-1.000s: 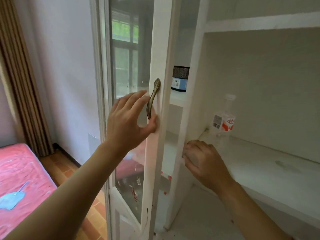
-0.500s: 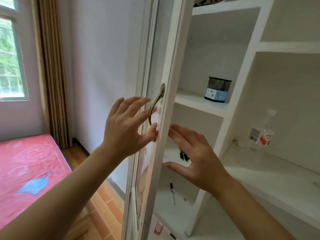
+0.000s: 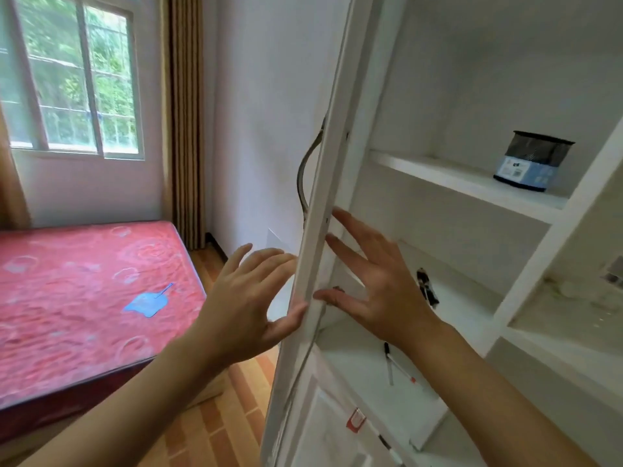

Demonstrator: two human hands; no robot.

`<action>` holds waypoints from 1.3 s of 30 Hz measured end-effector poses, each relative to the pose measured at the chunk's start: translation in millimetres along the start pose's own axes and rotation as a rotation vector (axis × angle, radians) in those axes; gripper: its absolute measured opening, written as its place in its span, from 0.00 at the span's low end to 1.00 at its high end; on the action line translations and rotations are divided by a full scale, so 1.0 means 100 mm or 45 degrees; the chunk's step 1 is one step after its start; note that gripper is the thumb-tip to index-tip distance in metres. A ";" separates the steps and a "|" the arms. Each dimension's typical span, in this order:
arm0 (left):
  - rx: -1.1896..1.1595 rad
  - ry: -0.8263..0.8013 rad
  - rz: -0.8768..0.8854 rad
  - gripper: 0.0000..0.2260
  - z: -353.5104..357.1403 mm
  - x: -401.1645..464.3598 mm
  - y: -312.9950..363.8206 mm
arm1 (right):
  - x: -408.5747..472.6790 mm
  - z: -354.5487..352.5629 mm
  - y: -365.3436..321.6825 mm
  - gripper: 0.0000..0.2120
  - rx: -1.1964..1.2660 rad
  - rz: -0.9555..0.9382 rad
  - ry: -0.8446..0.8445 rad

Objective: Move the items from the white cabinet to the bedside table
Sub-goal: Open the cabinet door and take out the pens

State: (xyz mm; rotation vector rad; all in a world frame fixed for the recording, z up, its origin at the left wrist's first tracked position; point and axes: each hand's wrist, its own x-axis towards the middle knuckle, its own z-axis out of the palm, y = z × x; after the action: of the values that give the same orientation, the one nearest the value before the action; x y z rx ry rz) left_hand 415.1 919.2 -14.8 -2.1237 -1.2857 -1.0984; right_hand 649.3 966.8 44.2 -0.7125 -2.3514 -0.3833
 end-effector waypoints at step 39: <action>0.123 -0.504 -0.489 0.26 0.16 -1.08 -1.56 | 0.34 1.75 -0.37 0.43 -0.077 0.449 -0.615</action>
State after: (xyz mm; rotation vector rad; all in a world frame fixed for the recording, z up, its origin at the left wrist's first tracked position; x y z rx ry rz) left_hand 257.4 946.8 -117.8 -2.1432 -1.9504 -0.7461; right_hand 518.9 1026.6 -68.5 -1.3475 -2.5848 -0.1339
